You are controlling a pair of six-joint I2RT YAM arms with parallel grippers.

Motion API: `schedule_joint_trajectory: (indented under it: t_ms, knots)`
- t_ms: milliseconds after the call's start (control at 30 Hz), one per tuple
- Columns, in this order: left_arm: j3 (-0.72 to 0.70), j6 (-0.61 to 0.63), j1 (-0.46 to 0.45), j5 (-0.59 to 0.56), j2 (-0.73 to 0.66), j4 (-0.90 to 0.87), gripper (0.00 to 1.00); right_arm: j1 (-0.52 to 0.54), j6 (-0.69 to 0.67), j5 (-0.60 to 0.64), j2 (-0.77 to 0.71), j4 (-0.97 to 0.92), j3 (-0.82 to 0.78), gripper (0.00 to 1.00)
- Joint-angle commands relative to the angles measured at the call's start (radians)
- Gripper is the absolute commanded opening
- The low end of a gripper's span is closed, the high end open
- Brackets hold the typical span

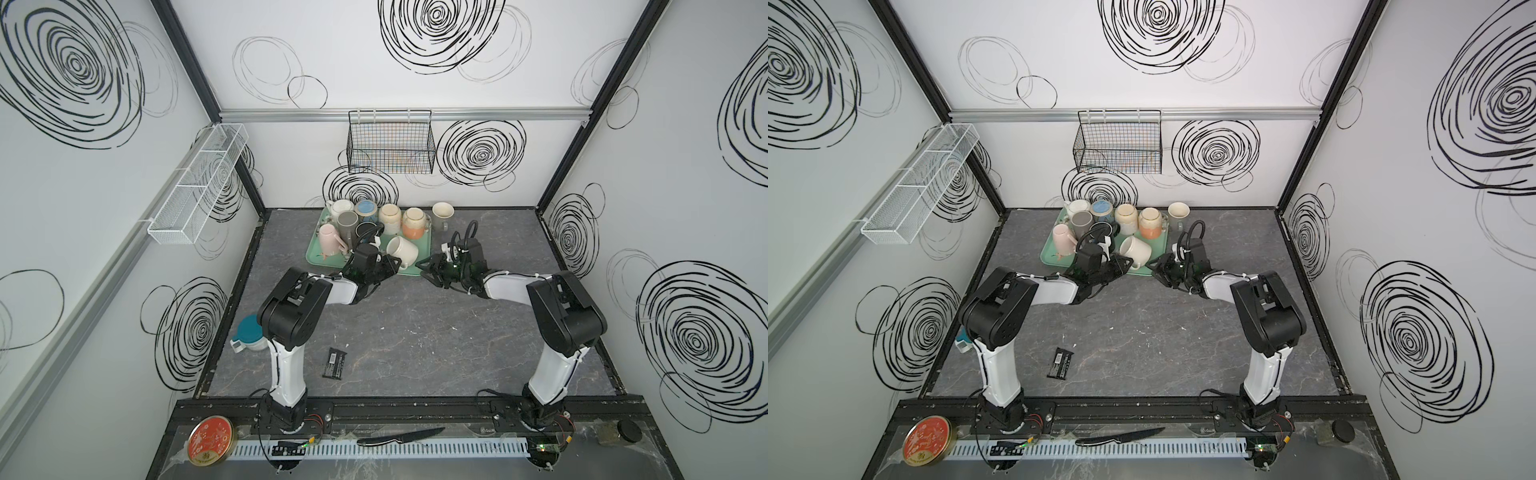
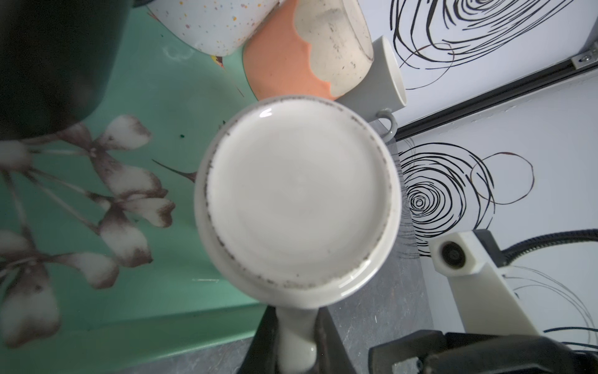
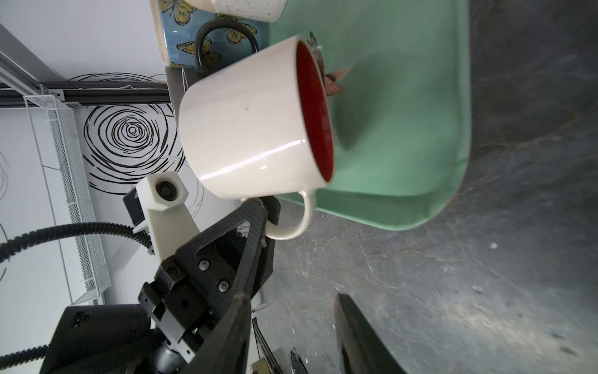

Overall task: Turn the mug right side up
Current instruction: Place the mug at the top-right of the table.

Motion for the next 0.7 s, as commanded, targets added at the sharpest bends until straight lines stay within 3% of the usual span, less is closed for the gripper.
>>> schedule_joint_trajectory:
  t_ms: [0, 233, 667]
  knots:
    - [0.004, -0.048, -0.001, 0.023, -0.07, 0.216, 0.0, 0.01, 0.083, -0.032, 0.03, 0.097, 0.029, 0.47]
    - [-0.033, -0.16, -0.011, 0.028, -0.088, 0.367, 0.0, 0.009, 0.189, -0.031, 0.053, 0.185, 0.039, 0.45]
    - [-0.047, -0.292, -0.034, 0.019, -0.132, 0.517, 0.0, -0.008, 0.257, -0.068, 0.082, 0.241, 0.128, 0.4]
